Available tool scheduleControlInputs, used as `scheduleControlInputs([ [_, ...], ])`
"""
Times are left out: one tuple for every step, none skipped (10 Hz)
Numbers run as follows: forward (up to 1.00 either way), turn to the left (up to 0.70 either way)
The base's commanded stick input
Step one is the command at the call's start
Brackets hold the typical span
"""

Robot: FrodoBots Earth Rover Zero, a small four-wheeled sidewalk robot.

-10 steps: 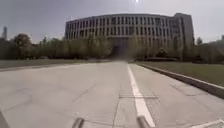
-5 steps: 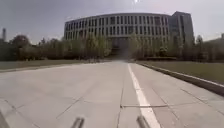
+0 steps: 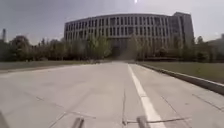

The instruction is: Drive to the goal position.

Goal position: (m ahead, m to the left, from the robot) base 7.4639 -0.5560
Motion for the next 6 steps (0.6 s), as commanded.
scheduleControlInputs([
  [0.70,0.00],
  [0.70,0.00],
  [0.70,0.00],
  [0.70,0.00],
  [0.70,0.00],
  [0.70,0.00],
])
